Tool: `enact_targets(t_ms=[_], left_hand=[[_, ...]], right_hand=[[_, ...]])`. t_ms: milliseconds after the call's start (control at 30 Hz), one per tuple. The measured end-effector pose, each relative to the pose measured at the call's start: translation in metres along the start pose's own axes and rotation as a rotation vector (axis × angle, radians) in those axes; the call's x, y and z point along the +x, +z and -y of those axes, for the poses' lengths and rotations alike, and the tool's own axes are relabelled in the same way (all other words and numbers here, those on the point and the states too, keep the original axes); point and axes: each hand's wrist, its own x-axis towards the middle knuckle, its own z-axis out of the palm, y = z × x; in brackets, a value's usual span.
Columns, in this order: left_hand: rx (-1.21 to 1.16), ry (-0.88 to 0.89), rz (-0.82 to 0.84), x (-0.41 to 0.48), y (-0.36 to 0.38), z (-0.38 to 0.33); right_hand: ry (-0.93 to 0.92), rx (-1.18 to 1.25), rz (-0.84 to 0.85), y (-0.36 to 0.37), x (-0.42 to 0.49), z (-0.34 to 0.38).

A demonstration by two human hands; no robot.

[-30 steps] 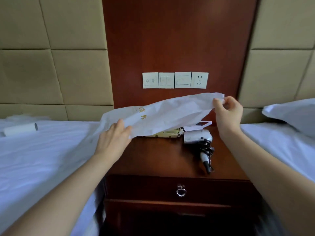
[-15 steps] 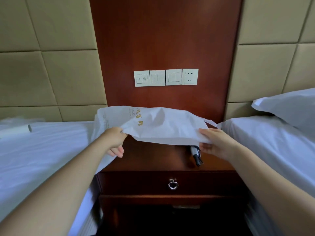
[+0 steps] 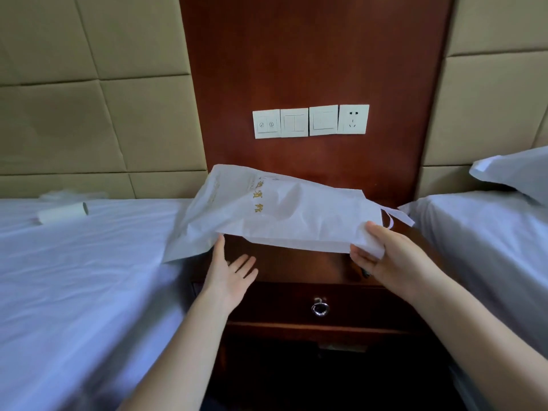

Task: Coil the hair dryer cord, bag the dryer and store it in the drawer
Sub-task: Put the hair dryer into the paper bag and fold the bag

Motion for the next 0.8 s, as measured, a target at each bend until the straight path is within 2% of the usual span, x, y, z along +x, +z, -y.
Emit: enact_targets(t_ms=[133,233,333,433,533,633,733,800], left_hand=[[0.163,0.05,0.017,0.01,0.02,-0.011],[0.141,0.106,-0.005,0.023,0.024,-0.021],[0.243,0.281,0.052,0.033,0.029,-0.028],[0.42,0.436,0.16,0.031,0.046,-0.041],[0.527,0.534,0.172,0.033,0.059,-0.06],[0.578,0.556,0.074,0.037,0.058,-0.079],[0.74,0.412,-0.119,0.041,0.044,-0.084],[0.777,0.373,-0.173,0.045,0.034,-0.078]], right_hand=[[0.046,-0.17,0.132,-0.015,-0.002,-0.005],[0.025,-0.271,0.233,-0.023,-0.004,-0.004],[-0.01,-0.336,0.317,-0.023,-0.009,-0.007],[0.004,-0.312,0.309,-0.019,-0.012,-0.014],[0.07,-0.362,0.322,-0.01,-0.015,-0.024],[0.113,-0.43,0.378,0.011,-0.015,-0.034],[0.12,-0.493,0.423,0.042,-0.014,-0.047],[0.142,-0.547,0.481,0.061,-0.012,-0.058]])
